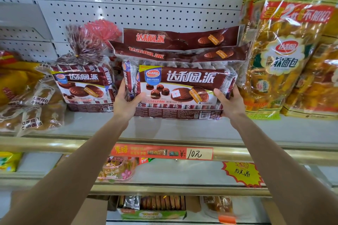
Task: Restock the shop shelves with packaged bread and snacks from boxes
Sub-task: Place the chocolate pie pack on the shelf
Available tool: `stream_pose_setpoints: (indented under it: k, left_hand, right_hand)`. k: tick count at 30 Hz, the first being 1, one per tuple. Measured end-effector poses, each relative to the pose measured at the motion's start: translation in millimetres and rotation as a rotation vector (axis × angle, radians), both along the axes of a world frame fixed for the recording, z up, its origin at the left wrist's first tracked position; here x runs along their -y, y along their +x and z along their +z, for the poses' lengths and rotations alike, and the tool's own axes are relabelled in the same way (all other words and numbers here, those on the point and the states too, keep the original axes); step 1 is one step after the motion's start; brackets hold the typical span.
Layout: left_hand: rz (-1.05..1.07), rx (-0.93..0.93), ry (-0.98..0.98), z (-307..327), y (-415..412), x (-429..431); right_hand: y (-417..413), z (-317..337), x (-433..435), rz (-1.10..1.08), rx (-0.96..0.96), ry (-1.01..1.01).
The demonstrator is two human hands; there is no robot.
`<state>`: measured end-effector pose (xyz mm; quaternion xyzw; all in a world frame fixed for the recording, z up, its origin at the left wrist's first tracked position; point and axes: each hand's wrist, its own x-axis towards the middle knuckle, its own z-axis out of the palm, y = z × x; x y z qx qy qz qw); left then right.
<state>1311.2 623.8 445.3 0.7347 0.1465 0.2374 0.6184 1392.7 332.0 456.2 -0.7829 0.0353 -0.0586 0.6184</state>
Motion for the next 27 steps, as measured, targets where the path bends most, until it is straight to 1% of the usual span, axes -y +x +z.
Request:
stream_pose_setpoints:
  k: [8, 11, 19, 23, 27]
  left_hand:
    - [-0.007, -0.035, -0.012, 3.2, -3.7, 0.9]
    - [0.013, -0.060, 0.001, 5.1, -6.8, 1.9]
    - [0.084, -0.149, -0.024, 21.3, -24.2, 17.7]
    - [0.104, -0.178, -0.019, 30.9, -40.0, 22.1]
    - [0.116, -0.190, -0.015, 54.7, -64.4, 40.4]
  right_hand:
    - [-8.4, 4.6, 0.9, -0.021, -0.015, 0.002]
    - [-11.8, 7.8, 0.6, -0.022, -0.020, 0.014]
    - [-29.6, 22.3, 4.1, -0.036, -0.014, -0.045]
    - [-44.4, 36.7, 10.1, -0.032, -0.016, -0.068]
    - [-66.8, 64.9, 20.7, -0.037, -0.034, -0.070]
